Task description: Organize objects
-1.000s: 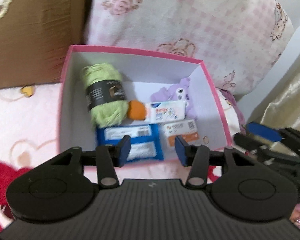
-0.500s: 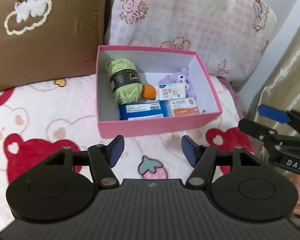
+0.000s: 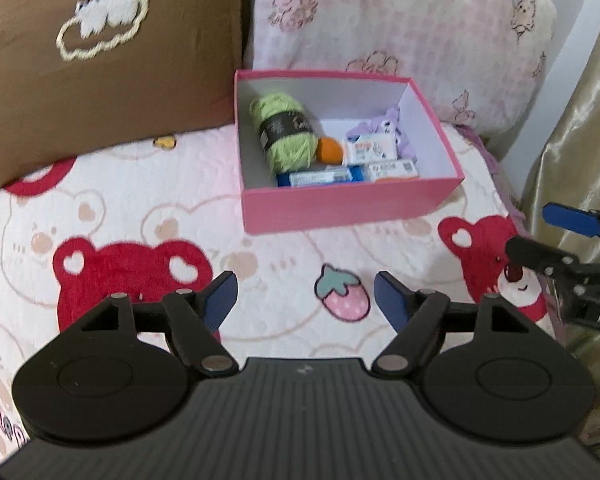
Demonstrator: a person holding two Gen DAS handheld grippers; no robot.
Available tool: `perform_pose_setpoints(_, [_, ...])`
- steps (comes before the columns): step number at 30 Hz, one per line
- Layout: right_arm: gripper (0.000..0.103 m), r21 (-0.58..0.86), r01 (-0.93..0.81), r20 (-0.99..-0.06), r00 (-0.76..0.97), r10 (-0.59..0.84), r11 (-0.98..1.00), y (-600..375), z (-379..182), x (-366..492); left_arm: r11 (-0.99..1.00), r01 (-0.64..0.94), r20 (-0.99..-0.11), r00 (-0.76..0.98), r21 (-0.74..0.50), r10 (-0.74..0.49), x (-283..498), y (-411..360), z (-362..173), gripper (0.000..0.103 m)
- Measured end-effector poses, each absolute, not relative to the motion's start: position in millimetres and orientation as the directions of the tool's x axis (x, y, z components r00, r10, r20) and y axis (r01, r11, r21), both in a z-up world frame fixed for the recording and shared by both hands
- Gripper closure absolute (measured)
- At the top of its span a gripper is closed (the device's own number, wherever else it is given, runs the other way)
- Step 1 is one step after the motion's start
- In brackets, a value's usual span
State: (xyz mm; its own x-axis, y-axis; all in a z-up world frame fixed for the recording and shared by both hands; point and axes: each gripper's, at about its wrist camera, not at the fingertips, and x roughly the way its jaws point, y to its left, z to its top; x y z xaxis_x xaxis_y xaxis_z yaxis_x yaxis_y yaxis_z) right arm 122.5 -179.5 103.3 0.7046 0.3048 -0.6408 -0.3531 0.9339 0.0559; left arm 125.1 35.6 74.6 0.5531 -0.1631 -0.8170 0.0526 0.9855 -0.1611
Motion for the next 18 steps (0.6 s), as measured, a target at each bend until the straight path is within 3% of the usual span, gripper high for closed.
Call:
perform_pose_setpoints(8, [0.022,0.027,-0.288,-0.675,0.701,0.230,0.957,-183.5,95.1,121.5,0.980,0.017,-0.810,0.560,-0.200,-0.175,118.3,44.0,67.6,0.028])
perform_pose_setpoints(18, [0.008,0.017,-0.281,-0.679,0.701,0.217,0.959,-169.0,93.7,108.5,0.977,0.012,-0.806,0.563,-0.213,-0.182,108.6,50.9,59.5,0.024])
